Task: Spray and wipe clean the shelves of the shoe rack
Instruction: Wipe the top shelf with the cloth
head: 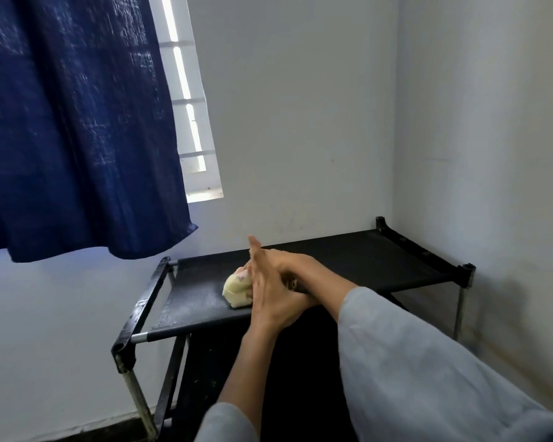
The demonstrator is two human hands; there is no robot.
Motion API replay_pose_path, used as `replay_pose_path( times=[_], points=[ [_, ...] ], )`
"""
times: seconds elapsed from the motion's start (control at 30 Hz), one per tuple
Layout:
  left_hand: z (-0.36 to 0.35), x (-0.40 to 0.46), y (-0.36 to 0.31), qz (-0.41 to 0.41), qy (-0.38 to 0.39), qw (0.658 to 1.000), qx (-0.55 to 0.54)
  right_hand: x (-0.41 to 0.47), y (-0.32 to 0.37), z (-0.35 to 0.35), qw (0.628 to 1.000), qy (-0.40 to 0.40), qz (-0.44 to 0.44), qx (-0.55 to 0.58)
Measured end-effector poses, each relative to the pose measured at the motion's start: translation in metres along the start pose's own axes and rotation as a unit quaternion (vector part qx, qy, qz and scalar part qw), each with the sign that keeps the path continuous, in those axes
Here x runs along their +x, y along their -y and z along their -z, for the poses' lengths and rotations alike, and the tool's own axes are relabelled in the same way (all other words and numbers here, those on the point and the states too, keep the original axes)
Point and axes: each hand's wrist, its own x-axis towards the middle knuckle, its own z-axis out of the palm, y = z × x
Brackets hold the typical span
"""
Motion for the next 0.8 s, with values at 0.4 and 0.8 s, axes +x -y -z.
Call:
replay_pose_path(
  times=[0.4,0.8],
  points=[
    [0.070,-0.033,0.025,0.077,-0.130,0.967,0.206,-0.080,-0.117,0.084,0.982,0.008,-0.092,-0.165],
    [0.117,-0.046,0.057,0.158,-0.134,0.931,0.300,-0.104,-0.167,0.100,0.951,-0.084,-0.227,-0.191]
  ],
)
